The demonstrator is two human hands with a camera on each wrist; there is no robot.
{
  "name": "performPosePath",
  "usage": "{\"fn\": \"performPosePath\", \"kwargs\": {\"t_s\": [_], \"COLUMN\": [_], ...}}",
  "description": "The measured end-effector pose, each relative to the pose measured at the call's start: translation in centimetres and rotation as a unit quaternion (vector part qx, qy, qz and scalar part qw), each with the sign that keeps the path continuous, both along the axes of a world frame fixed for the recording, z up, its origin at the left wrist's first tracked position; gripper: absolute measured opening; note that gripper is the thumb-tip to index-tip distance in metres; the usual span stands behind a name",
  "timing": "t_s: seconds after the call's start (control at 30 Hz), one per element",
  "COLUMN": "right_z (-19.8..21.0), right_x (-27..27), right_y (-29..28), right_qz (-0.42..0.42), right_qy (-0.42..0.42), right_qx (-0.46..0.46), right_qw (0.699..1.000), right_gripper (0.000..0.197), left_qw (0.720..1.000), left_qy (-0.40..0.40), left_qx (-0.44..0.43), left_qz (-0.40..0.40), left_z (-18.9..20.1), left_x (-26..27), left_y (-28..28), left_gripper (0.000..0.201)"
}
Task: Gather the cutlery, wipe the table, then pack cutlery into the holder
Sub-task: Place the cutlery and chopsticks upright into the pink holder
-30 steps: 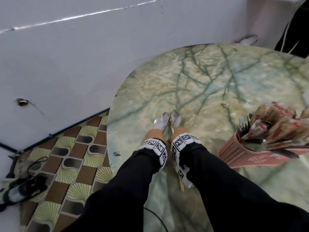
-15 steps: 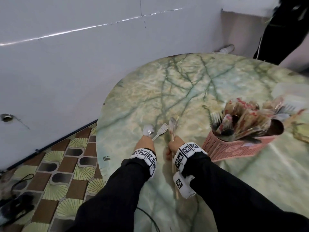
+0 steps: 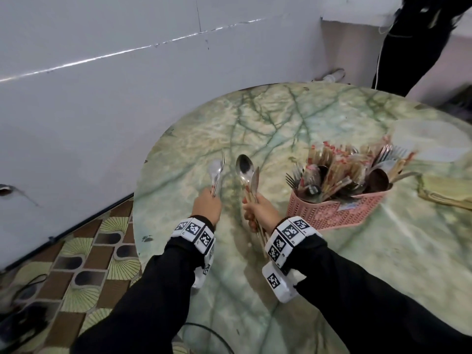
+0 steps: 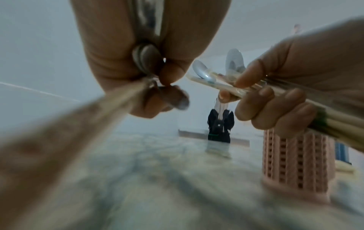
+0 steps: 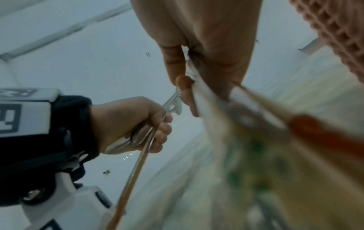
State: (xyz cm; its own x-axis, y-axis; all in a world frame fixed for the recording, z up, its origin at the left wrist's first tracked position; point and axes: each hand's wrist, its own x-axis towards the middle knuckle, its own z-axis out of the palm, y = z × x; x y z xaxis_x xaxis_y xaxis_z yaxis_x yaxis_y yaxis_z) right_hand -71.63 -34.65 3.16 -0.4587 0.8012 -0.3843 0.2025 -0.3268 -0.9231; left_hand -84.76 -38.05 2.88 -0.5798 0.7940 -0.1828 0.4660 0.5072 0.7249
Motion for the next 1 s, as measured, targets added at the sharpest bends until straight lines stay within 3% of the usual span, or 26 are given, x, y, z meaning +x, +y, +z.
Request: {"fn": "performPosePath", "kwargs": {"t_s": [0.1, 0.17, 0.37, 0.47, 0.57, 0.7, 0.8, 1.0], "right_z": [2.6, 4.5, 9.6, 11.7, 13.2, 14.2, 14.3, 13.6], "right_x": [1.4, 2.7, 9.3, 13.2, 17.0, 21.0, 23.1, 24.6], "right_y": [0.0, -0.1, -0.3, 0.1, 1.2, 3.6, 5.4, 6.7], "right_qz": [-0.002, 0.008, 0.097, 0.106, 0.069, 0.013, 0.002, 0.028], "right_qy": [0.035, 0.047, 0.137, 0.210, 0.261, 0.257, 0.232, 0.169], "right_qx": [0.002, 0.017, 0.087, 0.115, 0.157, 0.239, 0.272, 0.358], "right_qw": [0.999, 0.999, 0.982, 0.965, 0.950, 0.936, 0.934, 0.918], "right_gripper": [0.023, 0.025, 0.016, 0.010, 0.012, 0.016, 0.017, 0.029], "left_qw": [0.996, 0.986, 0.933, 0.912, 0.912, 0.927, 0.934, 0.946], "left_qy": [-0.045, -0.093, -0.200, -0.225, -0.219, -0.163, -0.155, -0.160], "left_qx": [0.077, 0.138, 0.296, 0.341, 0.347, 0.336, 0.317, 0.264], "left_qz": [-0.016, -0.025, -0.026, -0.030, -0.019, 0.027, 0.057, 0.096], "left_z": [2.2, 3.7, 6.8, 7.0, 6.9, 7.3, 6.4, 4.1], "left_x": [1.8, 3.5, 9.6, 12.5, 14.9, 17.7, 18.8, 20.7], "left_y": [0.1, 0.2, 0.6, 0.3, 0.0, -0.6, -1.2, -1.0], "left_gripper": [0.010, 0.014, 0.030, 0.026, 0.018, 0.032, 0.057, 0.087]}}
